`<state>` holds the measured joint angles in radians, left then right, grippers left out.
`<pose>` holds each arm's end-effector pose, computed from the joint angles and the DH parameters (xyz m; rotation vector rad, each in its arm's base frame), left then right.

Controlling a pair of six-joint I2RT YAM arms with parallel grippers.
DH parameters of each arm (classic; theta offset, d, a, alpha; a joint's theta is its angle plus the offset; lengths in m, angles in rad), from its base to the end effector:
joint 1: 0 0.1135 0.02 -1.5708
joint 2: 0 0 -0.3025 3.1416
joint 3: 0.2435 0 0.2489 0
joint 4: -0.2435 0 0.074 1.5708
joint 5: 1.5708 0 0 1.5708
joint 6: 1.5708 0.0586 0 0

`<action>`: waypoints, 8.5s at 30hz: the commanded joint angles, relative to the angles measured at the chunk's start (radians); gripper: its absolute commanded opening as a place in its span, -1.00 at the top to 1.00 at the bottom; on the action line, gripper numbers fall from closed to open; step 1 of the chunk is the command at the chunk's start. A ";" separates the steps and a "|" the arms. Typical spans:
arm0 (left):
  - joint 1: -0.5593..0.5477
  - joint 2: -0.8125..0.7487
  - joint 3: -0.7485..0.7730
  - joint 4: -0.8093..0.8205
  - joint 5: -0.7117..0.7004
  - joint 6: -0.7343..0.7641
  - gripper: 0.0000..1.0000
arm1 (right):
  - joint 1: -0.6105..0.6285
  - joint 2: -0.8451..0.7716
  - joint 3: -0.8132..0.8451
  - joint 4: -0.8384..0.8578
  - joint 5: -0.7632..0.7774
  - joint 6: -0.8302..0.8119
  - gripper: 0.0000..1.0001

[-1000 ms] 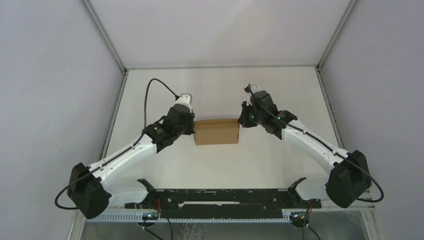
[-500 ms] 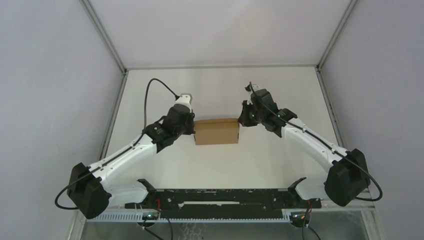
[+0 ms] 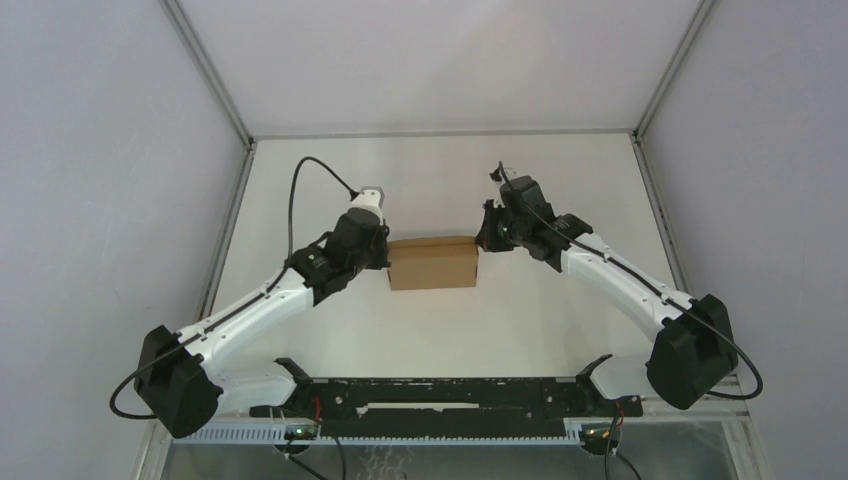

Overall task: Fold the paper box
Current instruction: Close the paper box at the center of the board.

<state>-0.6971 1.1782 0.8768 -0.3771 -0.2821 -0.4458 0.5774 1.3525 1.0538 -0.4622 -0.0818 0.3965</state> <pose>0.2054 -0.1507 0.2968 0.1293 2.2320 -0.3106 0.2478 0.1672 0.3038 -0.2589 2.3880 0.5686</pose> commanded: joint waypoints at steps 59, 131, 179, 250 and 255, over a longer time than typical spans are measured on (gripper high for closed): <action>-0.079 -0.055 -0.146 0.126 0.029 -0.056 0.90 | 0.119 -0.013 -0.058 -0.035 -0.006 0.033 1.00; -0.122 -0.037 -0.214 0.185 -0.028 -0.059 0.92 | 0.073 -0.221 -0.133 -0.052 -0.070 0.028 0.02; -0.137 0.020 -0.209 0.222 -0.031 -0.068 0.92 | -0.006 -0.215 -0.092 0.062 -0.040 0.114 0.21; -0.183 0.045 -0.229 0.227 -0.083 -0.108 0.35 | 0.131 -0.111 -0.159 0.051 0.049 0.000 0.58; -0.184 0.046 -0.227 0.227 -0.084 -0.102 0.43 | 0.133 -0.100 -0.177 0.068 0.051 0.005 0.58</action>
<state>-0.8696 1.2022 0.6956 0.0093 -0.4126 -0.5350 0.6899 1.2255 0.9112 -0.3840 -0.0265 0.4129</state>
